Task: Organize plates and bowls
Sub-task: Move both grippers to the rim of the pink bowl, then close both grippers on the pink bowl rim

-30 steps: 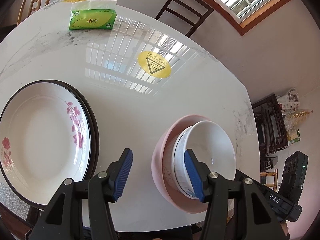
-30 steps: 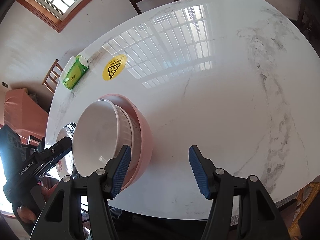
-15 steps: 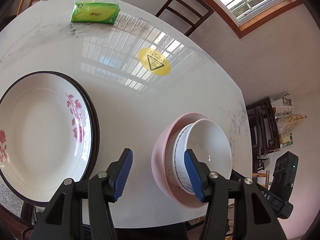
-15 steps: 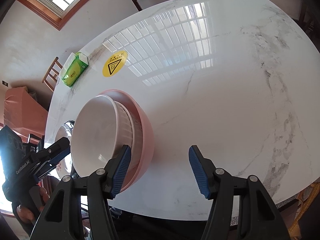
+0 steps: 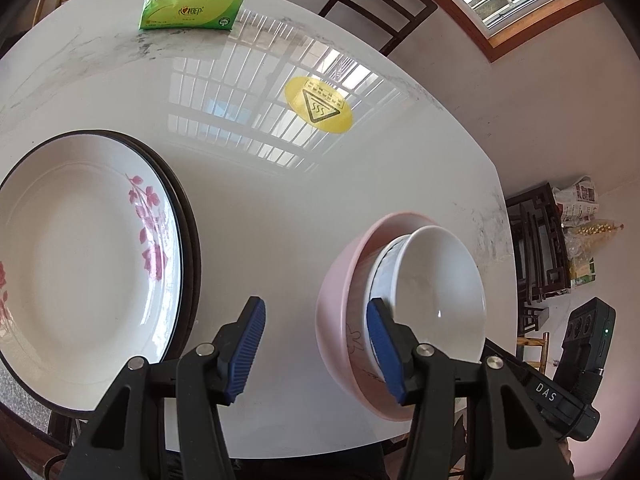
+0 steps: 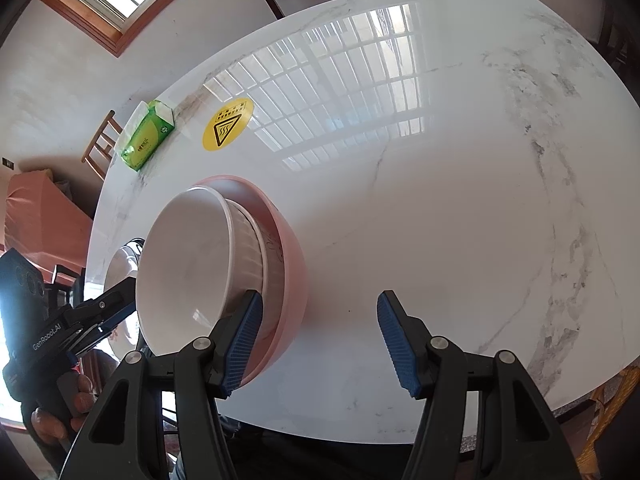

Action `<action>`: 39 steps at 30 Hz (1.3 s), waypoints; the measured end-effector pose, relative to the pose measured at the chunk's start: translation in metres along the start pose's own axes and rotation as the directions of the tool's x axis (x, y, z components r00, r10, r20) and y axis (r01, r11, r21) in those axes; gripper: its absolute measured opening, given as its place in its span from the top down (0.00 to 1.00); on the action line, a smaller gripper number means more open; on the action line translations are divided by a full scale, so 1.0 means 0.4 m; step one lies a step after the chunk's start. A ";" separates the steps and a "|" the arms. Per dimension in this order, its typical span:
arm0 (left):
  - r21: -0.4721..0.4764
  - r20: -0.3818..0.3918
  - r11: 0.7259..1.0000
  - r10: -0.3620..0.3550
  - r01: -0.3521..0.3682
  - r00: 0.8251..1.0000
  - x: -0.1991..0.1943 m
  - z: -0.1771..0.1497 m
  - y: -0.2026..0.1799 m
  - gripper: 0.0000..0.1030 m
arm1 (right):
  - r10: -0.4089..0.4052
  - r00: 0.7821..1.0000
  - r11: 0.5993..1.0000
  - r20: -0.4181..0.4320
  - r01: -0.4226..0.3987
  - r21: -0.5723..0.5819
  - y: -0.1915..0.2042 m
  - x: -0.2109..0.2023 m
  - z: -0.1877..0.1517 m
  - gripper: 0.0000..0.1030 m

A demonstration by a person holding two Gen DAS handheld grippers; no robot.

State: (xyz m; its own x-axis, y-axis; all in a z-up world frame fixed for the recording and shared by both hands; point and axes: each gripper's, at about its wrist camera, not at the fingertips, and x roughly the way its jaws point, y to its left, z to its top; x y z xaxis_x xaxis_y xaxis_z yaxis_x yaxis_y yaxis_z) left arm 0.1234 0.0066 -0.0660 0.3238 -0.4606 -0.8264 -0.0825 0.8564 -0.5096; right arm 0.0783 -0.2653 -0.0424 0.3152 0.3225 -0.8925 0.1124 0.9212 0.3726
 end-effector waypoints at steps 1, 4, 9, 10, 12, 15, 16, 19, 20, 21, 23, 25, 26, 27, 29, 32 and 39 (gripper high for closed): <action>-0.010 -0.004 1.000 0.002 -0.002 1.000 0.005 0.000 0.003 0.49 | -0.002 1.000 1.000 0.001 0.002 0.002 -0.001 0.000 0.000 0.45; -0.020 -0.003 1.000 0.013 -0.013 1.000 0.011 0.001 0.007 0.49 | 0.004 1.000 1.000 0.002 -0.004 0.009 0.001 0.005 0.003 0.52; -0.018 0.000 1.000 0.015 -0.015 1.000 0.005 -0.004 0.008 0.50 | -0.004 1.000 1.000 0.007 0.004 0.011 0.000 0.005 0.006 0.60; -0.013 0.002 1.000 0.023 -0.023 1.000 0.006 -0.005 0.006 0.53 | -0.003 1.000 1.000 0.007 0.003 0.013 -0.001 0.005 0.006 0.61; -0.008 -0.009 0.999 0.031 -0.031 0.999 0.012 -0.005 0.005 0.56 | -0.006 1.000 1.000 0.003 0.006 0.006 0.002 0.009 0.006 0.62; -0.006 -0.020 0.999 0.038 -0.038 0.999 0.029 -0.008 -0.006 0.60 | -0.015 1.000 1.000 -0.003 0.015 -0.004 0.010 0.016 0.008 0.65; -0.004 -0.024 0.999 0.042 -0.043 0.999 0.033 -0.007 -0.009 0.61 | -0.021 1.000 1.000 -0.006 0.021 -0.008 0.014 0.019 0.010 0.66; -0.005 -0.032 0.999 0.046 -0.046 0.998 0.041 -0.006 -0.014 0.64 | -0.037 0.999 0.999 -0.012 0.037 -0.019 0.023 0.028 0.012 0.68; -0.004 -0.032 0.999 0.050 -0.050 0.998 0.043 -0.005 -0.015 0.64 | -0.040 0.999 0.999 -0.014 0.040 -0.017 0.022 0.032 0.014 0.68; -0.003 -0.031 0.999 0.052 -0.052 0.998 0.045 -0.004 -0.017 0.64 | -0.041 0.999 0.999 -0.018 0.041 -0.018 0.022 0.036 0.016 0.68; -0.004 -0.032 0.998 0.057 -0.057 0.998 0.049 -0.006 -0.017 0.64 | -0.048 0.999 0.999 -0.019 0.048 -0.020 0.023 0.044 0.018 0.69; -0.003 -0.022 0.998 0.058 -0.058 0.998 0.048 -0.008 -0.017 0.65 | -0.056 0.998 0.998 -0.020 0.056 -0.019 0.024 0.050 0.021 0.69; -0.003 -0.017 0.998 0.058 -0.058 0.998 0.048 -0.009 -0.016 0.65 | -0.059 0.998 0.998 -0.015 0.058 -0.020 0.024 0.050 0.021 0.69; -0.002 -0.013 0.998 0.057 -0.057 0.998 0.049 -0.009 -0.017 0.65 | -0.060 0.998 0.998 -0.013 0.060 -0.022 0.026 0.050 0.022 0.69; -0.006 -0.006 0.999 0.052 -0.052 0.999 0.049 -0.013 -0.013 0.67 | -0.064 0.998 0.998 -0.009 0.064 -0.029 0.029 0.051 0.024 0.69; 0.007 0.011 0.999 0.044 -0.045 0.999 0.046 -0.020 -0.019 0.74 | -0.094 0.996 0.993 -0.002 0.094 -0.065 0.044 0.050 0.023 0.70; 0.008 0.035 0.999 0.034 -0.035 0.999 0.046 -0.022 -0.017 0.81 | -0.117 0.993 0.990 0.015 0.118 -0.074 0.055 0.045 0.015 0.72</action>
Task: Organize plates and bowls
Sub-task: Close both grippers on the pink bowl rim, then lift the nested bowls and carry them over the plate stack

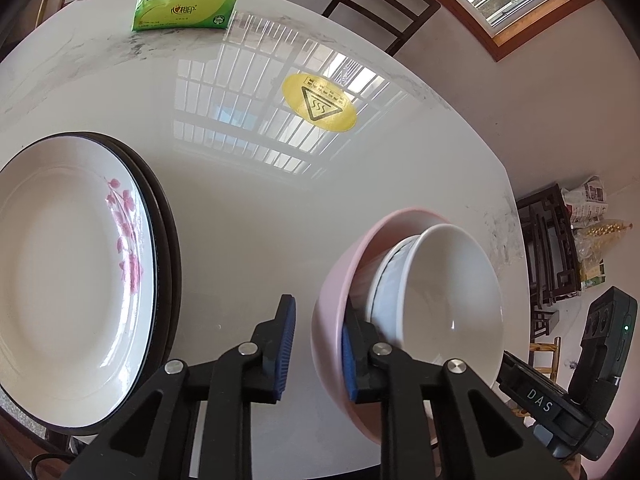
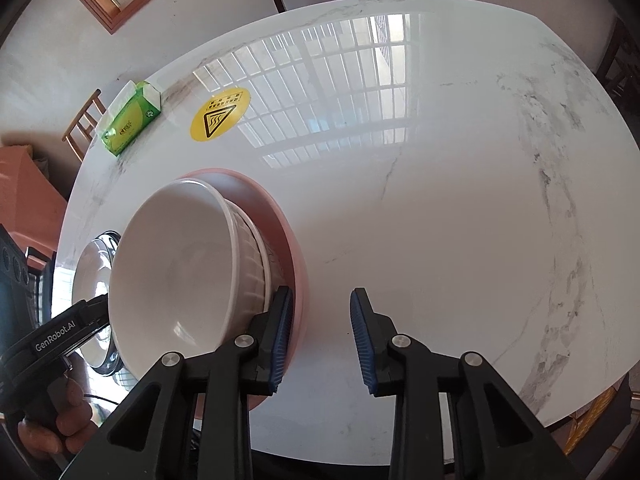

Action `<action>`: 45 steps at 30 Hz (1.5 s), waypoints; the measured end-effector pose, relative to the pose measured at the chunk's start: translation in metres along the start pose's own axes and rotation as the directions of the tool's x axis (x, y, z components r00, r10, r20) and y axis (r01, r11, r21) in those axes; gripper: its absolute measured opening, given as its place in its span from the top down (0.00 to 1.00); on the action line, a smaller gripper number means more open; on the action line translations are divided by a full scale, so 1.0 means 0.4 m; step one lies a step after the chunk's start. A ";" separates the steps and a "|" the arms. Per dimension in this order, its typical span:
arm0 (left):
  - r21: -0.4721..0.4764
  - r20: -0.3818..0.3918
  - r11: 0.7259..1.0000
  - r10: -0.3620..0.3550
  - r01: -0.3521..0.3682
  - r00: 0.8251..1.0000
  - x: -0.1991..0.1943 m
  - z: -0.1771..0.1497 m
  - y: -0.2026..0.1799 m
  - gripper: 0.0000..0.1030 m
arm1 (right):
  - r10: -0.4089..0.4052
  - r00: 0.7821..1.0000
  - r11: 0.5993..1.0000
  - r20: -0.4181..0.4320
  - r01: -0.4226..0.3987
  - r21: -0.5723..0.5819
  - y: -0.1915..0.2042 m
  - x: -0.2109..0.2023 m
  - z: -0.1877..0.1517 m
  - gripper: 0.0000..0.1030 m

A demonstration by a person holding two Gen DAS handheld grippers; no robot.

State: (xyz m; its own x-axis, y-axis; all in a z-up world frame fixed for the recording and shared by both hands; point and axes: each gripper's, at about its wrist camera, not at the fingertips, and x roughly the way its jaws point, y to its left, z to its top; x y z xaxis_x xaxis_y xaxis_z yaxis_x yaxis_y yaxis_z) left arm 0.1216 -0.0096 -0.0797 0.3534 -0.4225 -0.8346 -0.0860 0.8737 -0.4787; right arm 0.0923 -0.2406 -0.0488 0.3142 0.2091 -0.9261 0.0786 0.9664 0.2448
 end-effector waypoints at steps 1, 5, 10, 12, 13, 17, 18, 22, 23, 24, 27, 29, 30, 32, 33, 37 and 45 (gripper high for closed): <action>0.001 0.001 1.000 0.000 0.000 1.000 0.001 0.002 0.000 0.82 | 0.001 1.000 1.000 0.000 -0.001 0.008 -0.001 0.000 -0.001 0.72; 0.008 0.006 1.000 -0.006 0.006 1.000 0.001 0.005 -0.002 0.88 | 0.003 1.000 1.000 -0.002 -0.003 0.012 -0.003 0.000 -0.001 0.72; 0.024 0.013 1.000 -0.005 0.004 1.000 0.003 0.009 -0.011 0.91 | 0.044 0.999 0.999 0.005 -0.044 0.009 0.001 -0.001 -0.005 0.82; 0.027 0.017 1.000 -0.001 0.000 1.000 0.003 0.009 -0.010 0.91 | 0.050 0.999 0.999 0.009 -0.050 -0.001 0.011 -0.001 -0.006 0.88; 0.028 0.017 1.000 -0.001 0.001 1.000 0.006 0.009 -0.013 0.91 | 0.041 0.999 0.999 0.013 -0.041 -0.004 0.015 -0.002 -0.006 0.88; 0.022 0.019 1.000 -0.002 0.002 1.000 0.008 0.010 -0.016 0.91 | 0.048 0.999 0.999 0.016 -0.048 0.009 0.013 -0.003 -0.006 0.88; 0.021 0.019 1.000 -0.003 0.002 1.000 0.009 0.012 -0.015 0.91 | 0.046 0.999 0.999 0.018 -0.046 0.014 0.014 -0.003 -0.006 0.88; 0.020 0.019 1.000 -0.003 0.002 1.000 0.006 0.007 -0.017 0.92 | 0.039 0.999 0.999 0.021 -0.040 0.015 0.017 -0.003 -0.007 0.88; 0.020 0.019 1.000 -0.003 0.002 1.000 0.006 0.008 -0.017 0.92 | 0.038 0.999 0.999 0.021 -0.038 0.013 0.019 -0.004 -0.007 0.88; 0.018 0.017 1.000 -0.002 0.002 1.000 0.007 0.009 -0.017 0.92 | 0.038 0.999 0.999 0.020 -0.038 0.017 0.019 -0.004 -0.006 0.88; 0.016 0.014 1.000 0.000 0.000 1.000 0.004 0.013 -0.014 0.92 | 0.038 0.999 0.999 0.019 -0.038 0.018 0.019 -0.003 -0.006 0.88; 0.014 0.012 1.000 0.000 0.000 1.000 0.003 0.014 -0.013 0.92 | 0.037 0.999 0.999 0.017 -0.037 0.015 0.021 -0.003 -0.006 0.88; 0.013 0.011 1.000 0.001 -0.001 1.000 0.002 0.015 -0.013 0.92 | 0.037 0.999 0.999 0.016 -0.037 0.016 0.025 -0.002 -0.005 0.88; 0.015 0.015 1.000 0.003 -0.003 1.000 -0.002 0.017 -0.015 0.92 | 0.036 0.999 0.999 0.016 -0.037 0.013 0.029 -0.003 -0.003 0.88; 0.018 0.016 1.000 0.004 -0.004 1.000 -0.004 0.017 -0.017 0.92 | 0.038 0.999 0.999 0.016 -0.038 0.013 0.031 -0.004 -0.001 0.88; 0.017 0.025 1.000 0.003 -0.003 1.000 -0.019 0.023 -0.019 0.92 | 0.040 0.999 0.999 0.019 -0.040 0.007 0.041 -0.011 0.005 0.88; 0.018 0.063 1.000 0.005 -0.006 0.998 -0.086 0.043 -0.003 0.92 | 0.046 0.998 0.998 0.038 -0.045 -0.033 0.088 -0.045 0.027 0.88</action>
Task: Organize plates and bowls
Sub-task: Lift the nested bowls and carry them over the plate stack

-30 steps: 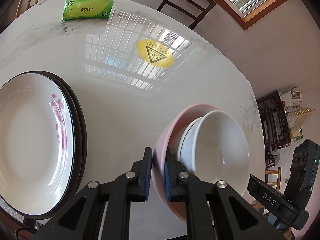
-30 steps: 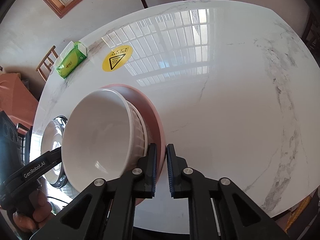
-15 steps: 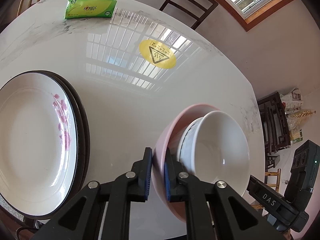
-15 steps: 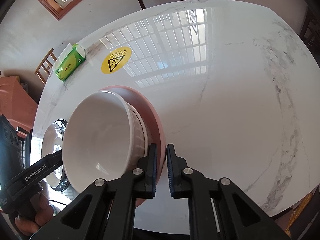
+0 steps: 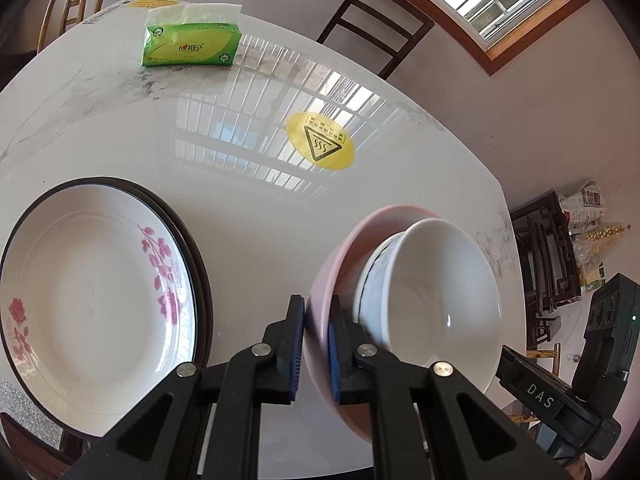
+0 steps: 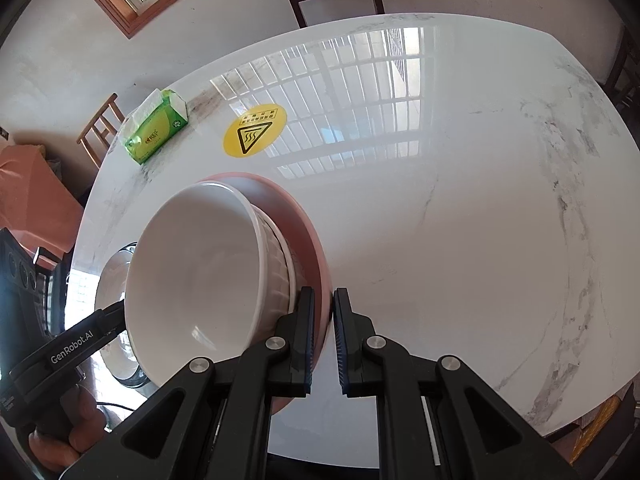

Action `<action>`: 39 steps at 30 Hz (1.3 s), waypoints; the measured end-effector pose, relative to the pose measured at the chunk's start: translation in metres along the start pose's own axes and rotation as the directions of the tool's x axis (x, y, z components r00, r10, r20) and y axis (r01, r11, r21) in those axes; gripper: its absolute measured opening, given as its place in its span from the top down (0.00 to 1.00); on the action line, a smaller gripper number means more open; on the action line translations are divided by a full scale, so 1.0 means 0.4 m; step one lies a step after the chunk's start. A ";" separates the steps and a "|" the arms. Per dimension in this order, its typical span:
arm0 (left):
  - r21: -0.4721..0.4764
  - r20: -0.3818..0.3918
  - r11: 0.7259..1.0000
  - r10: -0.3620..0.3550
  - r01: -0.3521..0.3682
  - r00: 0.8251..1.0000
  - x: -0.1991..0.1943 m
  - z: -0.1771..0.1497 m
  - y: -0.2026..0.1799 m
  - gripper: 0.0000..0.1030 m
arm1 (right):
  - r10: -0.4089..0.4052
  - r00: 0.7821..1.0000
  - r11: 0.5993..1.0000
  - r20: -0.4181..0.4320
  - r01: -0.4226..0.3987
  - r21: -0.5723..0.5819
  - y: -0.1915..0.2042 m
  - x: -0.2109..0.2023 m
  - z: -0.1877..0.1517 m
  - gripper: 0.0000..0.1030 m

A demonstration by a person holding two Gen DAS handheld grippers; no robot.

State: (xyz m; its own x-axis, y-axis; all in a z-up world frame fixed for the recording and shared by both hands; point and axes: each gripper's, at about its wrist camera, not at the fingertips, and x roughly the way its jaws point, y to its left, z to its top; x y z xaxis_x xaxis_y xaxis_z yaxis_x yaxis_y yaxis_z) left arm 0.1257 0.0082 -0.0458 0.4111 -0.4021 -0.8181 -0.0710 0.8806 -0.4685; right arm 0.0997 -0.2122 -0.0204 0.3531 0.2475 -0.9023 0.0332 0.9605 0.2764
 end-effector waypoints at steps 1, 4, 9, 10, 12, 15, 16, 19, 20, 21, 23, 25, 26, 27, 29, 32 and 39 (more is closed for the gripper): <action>0.000 0.008 1.000 0.002 -0.002 1.000 -0.013 -0.004 -0.001 0.92 | 0.002 1.000 1.000 0.003 -0.002 -0.006 0.008 -0.005 0.003 0.88; -0.007 0.028 1.000 0.011 -0.011 1.000 -0.047 0.004 0.013 0.92 | 0.008 1.000 1.000 0.009 -0.008 -0.029 0.041 -0.017 0.012 0.88; -0.020 0.057 0.999 0.036 -0.035 0.998 -0.104 0.022 0.055 0.92 | 0.024 1.000 0.997 0.012 -0.023 -0.076 0.105 -0.029 0.025 0.88; -0.026 0.064 0.999 0.042 -0.040 0.997 -0.116 0.024 0.066 0.92 | 0.027 1.000 0.996 0.011 -0.026 -0.083 0.119 -0.030 0.028 0.88; -0.034 0.076 0.998 0.056 -0.054 0.996 -0.140 0.029 0.087 0.92 | 0.035 0.999 0.994 0.008 -0.034 -0.103 0.149 -0.029 0.033 0.88; -0.059 0.093 0.996 0.077 -0.072 0.993 -0.171 0.032 0.128 0.92 | 0.051 0.999 0.990 0.000 -0.050 -0.130 0.197 -0.024 0.038 0.88; -0.067 0.098 0.995 0.085 -0.079 0.991 -0.180 0.033 0.143 0.92 | 0.057 0.998 0.989 -0.001 -0.057 -0.138 0.213 -0.021 0.039 0.88; -0.091 0.112 0.991 0.107 -0.096 0.988 -0.208 0.033 0.191 0.92 | 0.069 0.998 0.983 -0.013 -0.070 -0.167 0.268 -0.008 0.040 0.88; -0.099 0.116 0.990 0.113 -0.101 0.987 -0.218 0.032 0.207 0.92 | 0.072 0.997 0.981 -0.018 -0.074 -0.178 0.286 -0.005 0.039 0.88; -0.110 0.118 0.988 0.119 -0.106 0.986 -0.227 0.032 0.223 0.92 | 0.076 0.997 0.979 -0.024 -0.079 -0.189 0.305 0.000 0.038 0.88; -0.128 0.123 0.985 0.135 -0.119 0.983 -0.244 0.030 0.256 0.92 | 0.085 0.996 0.974 -0.037 -0.090 -0.207 0.339 0.011 0.036 0.88; -0.151 0.127 0.980 0.150 -0.130 0.981 -0.257 0.030 0.289 0.92 | 0.092 0.994 0.969 -0.052 -0.101 -0.223 0.373 0.024 0.032 0.88; -0.159 0.128 0.978 0.157 -0.136 0.979 -0.262 0.031 0.305 0.92 | 0.094 0.994 0.967 -0.060 -0.105 -0.234 0.390 0.032 0.030 0.88; -0.168 0.129 0.976 0.164 -0.141 0.978 -0.267 0.029 0.319 0.92 | 0.096 0.993 0.964 -0.068 -0.109 -0.243 0.409 0.041 0.026 0.88; -0.187 0.131 0.971 0.172 -0.146 0.976 -0.275 0.028 0.346 0.92 | 0.100 0.991 0.959 -0.085 -0.119 -0.257 0.437 0.058 0.020 0.88; -0.211 0.131 0.966 0.178 -0.148 0.975 -0.283 0.022 0.378 0.92 | 0.104 0.989 0.954 -0.109 -0.131 -0.271 0.472 0.081 0.011 0.88; -0.235 0.106 0.960 0.181 -0.152 0.978 -0.269 0.012 0.419 0.92 | 0.094 0.985 0.950 -0.142 -0.132 -0.285 0.510 0.119 -0.007 0.88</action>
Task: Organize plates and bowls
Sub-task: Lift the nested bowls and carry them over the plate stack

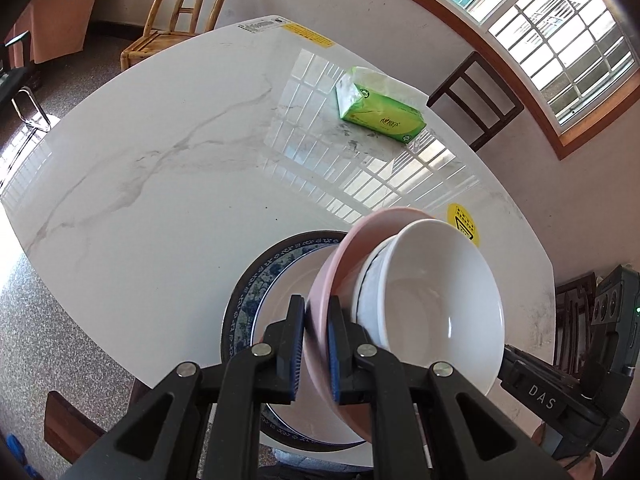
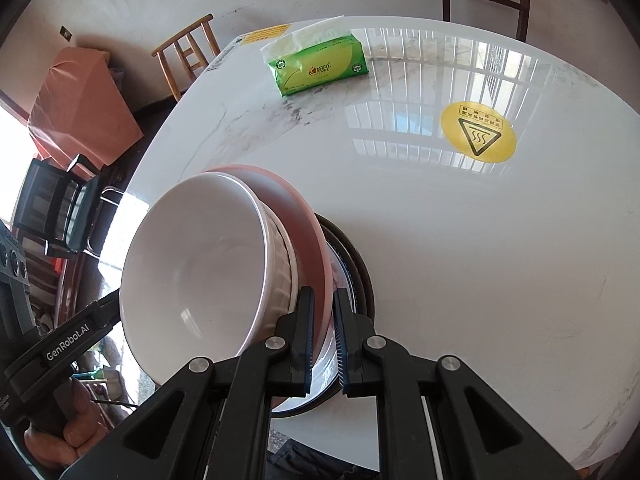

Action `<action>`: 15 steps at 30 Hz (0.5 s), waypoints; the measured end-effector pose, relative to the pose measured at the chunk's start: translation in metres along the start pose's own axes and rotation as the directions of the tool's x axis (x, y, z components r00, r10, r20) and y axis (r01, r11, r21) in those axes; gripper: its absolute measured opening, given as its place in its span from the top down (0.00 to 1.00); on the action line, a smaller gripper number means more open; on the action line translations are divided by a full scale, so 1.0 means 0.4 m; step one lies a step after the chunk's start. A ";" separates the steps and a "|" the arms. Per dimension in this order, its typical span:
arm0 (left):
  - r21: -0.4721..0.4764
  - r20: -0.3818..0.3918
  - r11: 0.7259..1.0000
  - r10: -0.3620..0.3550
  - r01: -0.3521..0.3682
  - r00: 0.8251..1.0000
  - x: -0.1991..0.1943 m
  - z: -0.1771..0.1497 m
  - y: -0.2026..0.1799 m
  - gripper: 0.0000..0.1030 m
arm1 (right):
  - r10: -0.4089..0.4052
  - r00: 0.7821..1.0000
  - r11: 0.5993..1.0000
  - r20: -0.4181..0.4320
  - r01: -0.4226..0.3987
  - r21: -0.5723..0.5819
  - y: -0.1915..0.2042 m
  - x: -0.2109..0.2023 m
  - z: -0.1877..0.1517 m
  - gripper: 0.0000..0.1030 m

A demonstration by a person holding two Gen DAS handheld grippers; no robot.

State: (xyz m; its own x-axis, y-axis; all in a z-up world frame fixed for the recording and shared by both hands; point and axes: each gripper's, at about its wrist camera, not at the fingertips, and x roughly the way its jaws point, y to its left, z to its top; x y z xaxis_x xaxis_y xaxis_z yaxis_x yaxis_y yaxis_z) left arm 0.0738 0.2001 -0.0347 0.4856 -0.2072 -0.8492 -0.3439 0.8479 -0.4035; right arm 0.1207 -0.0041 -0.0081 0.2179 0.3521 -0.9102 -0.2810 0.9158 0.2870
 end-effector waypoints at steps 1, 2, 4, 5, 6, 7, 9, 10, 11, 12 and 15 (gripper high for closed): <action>-0.002 -0.004 1.000 0.000 0.000 1.000 0.004 0.001 0.004 0.92 | -0.001 1.000 1.000 -0.005 0.001 0.001 0.002 0.006 0.000 0.88; -0.006 -0.007 1.000 0.000 0.000 1.000 0.006 0.000 0.008 0.92 | -0.001 1.000 1.000 -0.009 0.001 0.002 0.003 0.012 -0.001 0.88; -0.004 -0.011 1.000 0.001 -0.001 1.000 0.013 0.000 0.013 0.92 | -0.002 1.000 1.000 -0.016 0.003 0.004 0.004 0.022 -0.004 0.88; -0.005 -0.013 1.000 0.001 -0.001 1.000 0.016 -0.001 0.015 0.92 | -0.004 1.000 1.000 -0.018 0.004 0.004 0.005 0.026 -0.005 0.88; -0.005 -0.013 1.000 0.000 0.000 1.000 0.018 -0.001 0.016 0.92 | -0.005 1.000 1.000 -0.019 0.005 0.003 0.005 0.030 -0.005 0.88; -0.005 -0.015 1.000 -0.001 0.001 1.000 0.021 -0.001 0.018 0.92 | -0.006 1.000 1.000 -0.020 0.006 0.004 0.006 0.033 -0.005 0.88; -0.005 -0.013 1.000 -0.006 0.006 1.000 0.024 -0.002 0.021 0.92 | -0.007 1.000 1.000 -0.011 0.007 0.000 0.007 0.032 -0.005 0.88; -0.002 -0.010 1.000 -0.007 0.007 1.000 0.024 -0.003 0.022 0.92 | -0.008 1.000 1.000 -0.007 0.008 -0.002 0.008 0.032 -0.005 0.88; 0.005 -0.007 1.000 -0.006 0.006 1.000 0.023 -0.004 0.021 0.92 | -0.009 1.000 1.000 -0.003 0.009 -0.003 0.008 0.032 -0.004 0.88; 0.012 -0.003 1.000 -0.005 0.005 1.000 0.023 -0.005 0.019 0.92 | -0.011 1.000 1.000 -0.002 0.011 -0.005 0.009 0.032 -0.004 0.88; 0.026 0.007 1.000 -0.002 0.001 1.000 0.022 -0.006 0.016 0.92 | -0.012 1.000 1.000 0.009 0.012 -0.014 0.010 0.031 -0.009 0.88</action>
State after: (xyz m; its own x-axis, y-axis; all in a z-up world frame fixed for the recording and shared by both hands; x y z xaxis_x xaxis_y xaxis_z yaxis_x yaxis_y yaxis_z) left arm 0.0741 0.2025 -0.0456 0.4915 -0.2053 -0.8463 -0.3224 0.8599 -0.3958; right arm 0.1189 0.0032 -0.0192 0.2295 0.3426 -0.9110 -0.2913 0.9173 0.2715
